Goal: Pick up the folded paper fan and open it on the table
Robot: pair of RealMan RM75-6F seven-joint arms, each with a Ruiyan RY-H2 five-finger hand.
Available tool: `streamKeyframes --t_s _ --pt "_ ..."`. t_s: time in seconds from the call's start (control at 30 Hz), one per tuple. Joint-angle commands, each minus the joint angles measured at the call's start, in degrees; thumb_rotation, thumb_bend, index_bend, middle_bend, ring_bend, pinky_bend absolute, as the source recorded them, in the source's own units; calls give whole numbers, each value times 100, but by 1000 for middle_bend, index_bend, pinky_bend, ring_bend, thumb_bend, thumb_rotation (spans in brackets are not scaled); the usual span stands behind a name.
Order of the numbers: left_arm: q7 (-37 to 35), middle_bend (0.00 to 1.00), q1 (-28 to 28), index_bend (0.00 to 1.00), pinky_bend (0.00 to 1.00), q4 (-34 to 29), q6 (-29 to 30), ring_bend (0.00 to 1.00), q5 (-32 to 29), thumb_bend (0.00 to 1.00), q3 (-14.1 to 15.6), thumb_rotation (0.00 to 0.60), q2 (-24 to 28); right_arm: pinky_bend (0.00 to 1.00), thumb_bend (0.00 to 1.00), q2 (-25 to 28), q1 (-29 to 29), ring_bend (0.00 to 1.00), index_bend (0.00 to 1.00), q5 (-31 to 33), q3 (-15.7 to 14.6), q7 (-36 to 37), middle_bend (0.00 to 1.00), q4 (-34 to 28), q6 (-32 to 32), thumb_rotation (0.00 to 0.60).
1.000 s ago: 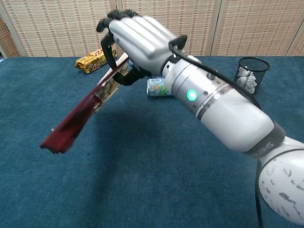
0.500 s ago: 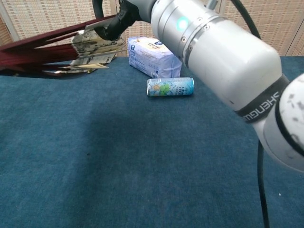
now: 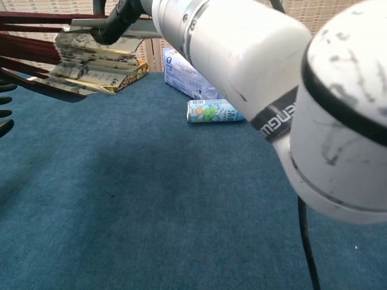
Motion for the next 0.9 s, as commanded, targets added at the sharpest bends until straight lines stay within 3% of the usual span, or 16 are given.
streamKeyframes --t_s 0.03,0.2,0.9 --pt "-8 0 -51 33 75 -51 9 0 -56 392 -75 600 -143 0 565 -98 157 0 749 302 144 11 149 -1 116 600" --pt "5 0 -85 0 75 -216 46 0 -49 390 -112 600 -284 0 565 -200 345 0 749 650 247 10 149 130 278 600" --pt "43 0 -176 5 70 -614 -59 0 -301 387 -291 600 -631 0 582 -721 990 0 749 914 310 234 149 731 717 600"
